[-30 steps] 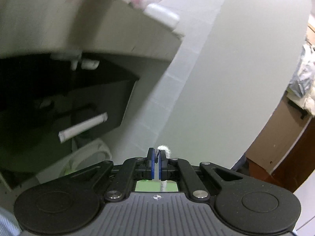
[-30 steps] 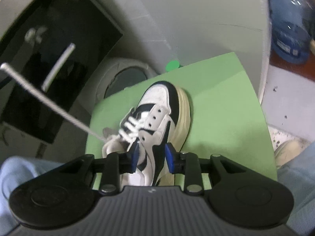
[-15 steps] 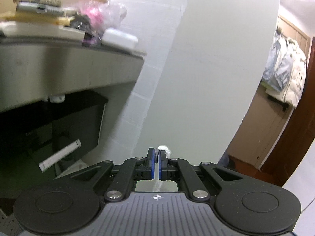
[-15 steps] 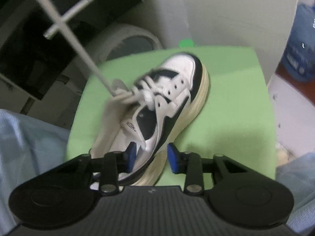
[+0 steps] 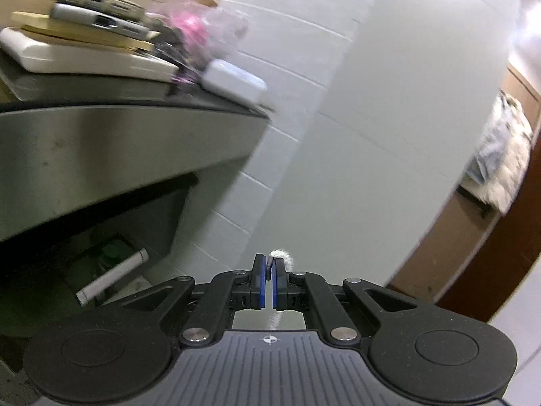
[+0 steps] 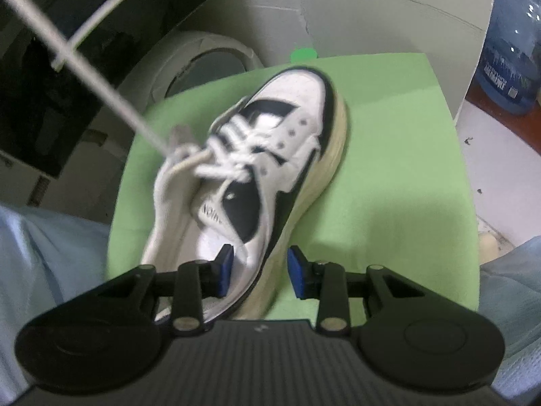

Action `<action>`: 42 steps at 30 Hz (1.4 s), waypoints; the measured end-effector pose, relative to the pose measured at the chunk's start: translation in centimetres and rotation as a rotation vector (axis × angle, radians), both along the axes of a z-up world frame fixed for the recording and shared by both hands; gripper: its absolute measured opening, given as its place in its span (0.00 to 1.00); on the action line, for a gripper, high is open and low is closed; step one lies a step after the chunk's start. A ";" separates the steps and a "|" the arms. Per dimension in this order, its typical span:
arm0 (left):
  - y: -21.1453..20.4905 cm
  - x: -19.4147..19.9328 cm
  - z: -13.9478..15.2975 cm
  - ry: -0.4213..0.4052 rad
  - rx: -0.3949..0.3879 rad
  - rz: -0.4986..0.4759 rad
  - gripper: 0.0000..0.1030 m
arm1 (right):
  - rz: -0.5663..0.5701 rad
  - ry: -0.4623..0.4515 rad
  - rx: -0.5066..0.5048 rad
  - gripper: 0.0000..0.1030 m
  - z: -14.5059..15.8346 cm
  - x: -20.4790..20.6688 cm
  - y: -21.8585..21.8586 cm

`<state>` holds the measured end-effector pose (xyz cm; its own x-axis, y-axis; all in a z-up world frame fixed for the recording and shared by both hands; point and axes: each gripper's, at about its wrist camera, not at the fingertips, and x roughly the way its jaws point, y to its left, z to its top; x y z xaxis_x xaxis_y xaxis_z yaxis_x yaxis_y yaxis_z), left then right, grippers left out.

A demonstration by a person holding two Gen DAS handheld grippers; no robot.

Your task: Lace up shoes with both hands

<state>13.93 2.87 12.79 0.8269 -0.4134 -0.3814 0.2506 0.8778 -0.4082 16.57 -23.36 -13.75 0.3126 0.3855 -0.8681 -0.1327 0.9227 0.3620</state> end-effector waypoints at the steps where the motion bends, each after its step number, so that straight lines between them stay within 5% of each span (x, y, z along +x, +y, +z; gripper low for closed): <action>1: -0.2 -0.6 0.0 -0.006 0.011 -0.018 0.03 | -0.009 -0.007 -0.005 0.36 0.1 0.0 -0.1; 5: -0.7 -2.3 0.3 -0.015 0.046 -0.079 0.03 | -0.044 -0.044 0.005 0.26 0.8 0.0 -0.7; 11: -1.3 -3.4 0.7 0.003 0.044 -0.137 0.03 | -0.046 -0.070 0.040 0.28 1.8 -0.1 -1.3; 22: -4.6 -5.3 1.2 0.031 0.154 -0.331 0.03 | -0.130 -0.138 0.082 0.32 3.9 -0.5 -3.7; 25: -5.7 -6.7 0.3 0.092 0.205 -0.415 0.03 | -0.170 -0.145 0.110 0.40 4.1 -0.4 -4.5; 30: -7.5 -9.6 -3.0 0.269 0.282 -0.550 0.03 | -0.188 -0.144 0.120 0.41 4.2 -0.4 -4.7; 36: -8.9 -10.9 -7.4 0.428 0.447 -0.596 0.05 | -0.162 -0.160 0.121 0.48 4.4 -0.3 -4.1; 39: -8.6 -10.5 -8.3 0.478 0.472 -0.612 0.18 | -0.160 -0.166 0.115 0.54 4.5 -0.4 -4.0; 40: -8.4 -10.4 -8.5 0.486 0.481 -0.621 0.30 | -0.159 -0.168 0.115 0.56 4.5 -0.4 -4.0; 42: -8.2 -10.3 -8.7 0.486 0.521 -0.642 0.32 | -0.158 -0.171 0.120 0.58 4.6 -0.4 -4.0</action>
